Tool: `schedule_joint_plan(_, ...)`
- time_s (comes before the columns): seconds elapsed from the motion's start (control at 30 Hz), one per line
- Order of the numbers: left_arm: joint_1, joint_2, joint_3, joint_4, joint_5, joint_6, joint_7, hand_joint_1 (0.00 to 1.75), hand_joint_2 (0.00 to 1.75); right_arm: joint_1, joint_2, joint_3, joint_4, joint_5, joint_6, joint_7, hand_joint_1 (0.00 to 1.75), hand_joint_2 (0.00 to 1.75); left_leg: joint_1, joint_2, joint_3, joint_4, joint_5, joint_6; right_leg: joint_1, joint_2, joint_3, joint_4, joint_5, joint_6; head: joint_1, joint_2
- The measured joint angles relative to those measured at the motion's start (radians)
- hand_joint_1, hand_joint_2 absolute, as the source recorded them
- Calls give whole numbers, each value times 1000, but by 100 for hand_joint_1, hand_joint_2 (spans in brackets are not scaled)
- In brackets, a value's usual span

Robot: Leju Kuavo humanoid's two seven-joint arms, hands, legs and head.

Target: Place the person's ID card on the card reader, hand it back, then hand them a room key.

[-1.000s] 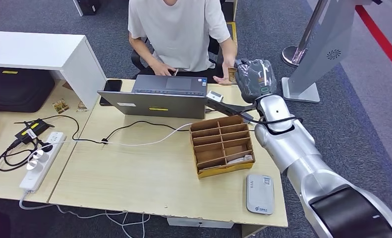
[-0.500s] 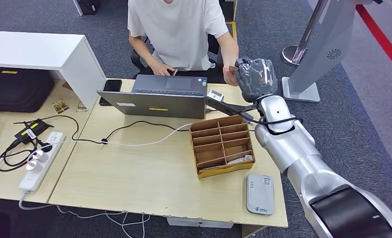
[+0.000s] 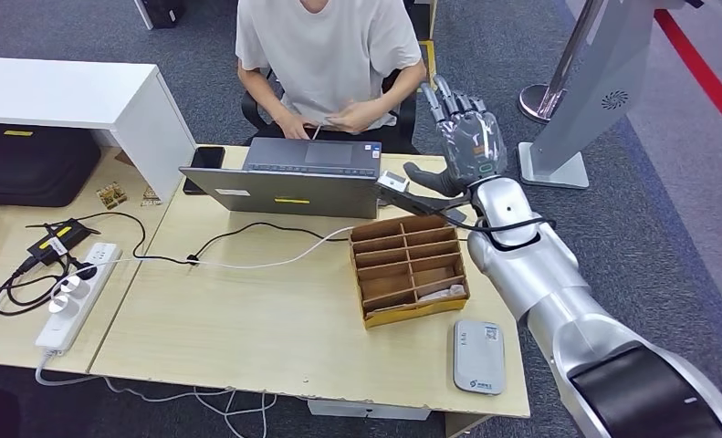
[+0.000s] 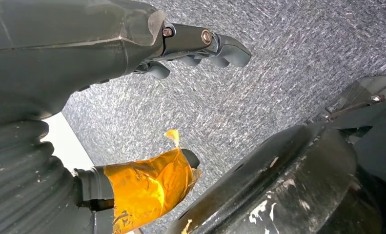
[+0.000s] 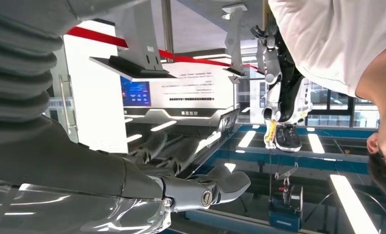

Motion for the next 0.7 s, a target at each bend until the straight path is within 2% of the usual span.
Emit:
schedule_joint_plan(0.17,0,0,0,0,2,2,0,0,175,3,-7,0,6,11,0,12,0,0,0,0,0,0,0,0,0,0,0,0,0,0,0,0)
schedule_joint_plan(0.3,0,0,1,0,21,6,4,0,175,3,-56,-1,20,65,7,88,0,0,0,-2,0,1,0,0,0,-2,0,-1,0,0,-1,0)
schedule_joint_plan(0.43,5,-1,7,0,46,12,17,0,175,3,-163,-17,55,92,19,142,0,0,0,-7,-1,2,0,1,0,-7,1,-2,0,1,0,0)
schedule_joint_plan(0.57,8,-2,24,0,69,26,47,0,175,18,-342,-54,102,115,28,154,0,0,-1,-11,-2,4,0,3,-1,-11,2,-4,0,3,0,0)
schedule_joint_plan(0.67,16,-2,39,0,77,32,69,0,175,57,-500,-152,138,130,24,120,0,131,-1,-20,-5,5,-1,6,-1,-21,6,-5,-2,5,2,0)
schedule_joint_plan(0.7,19,-2,41,0,78,32,72,0,175,65,-524,-172,142,129,22,114,0,175,-1,-21,-5,5,-1,6,-1,-22,6,-5,-2,6,2,0)
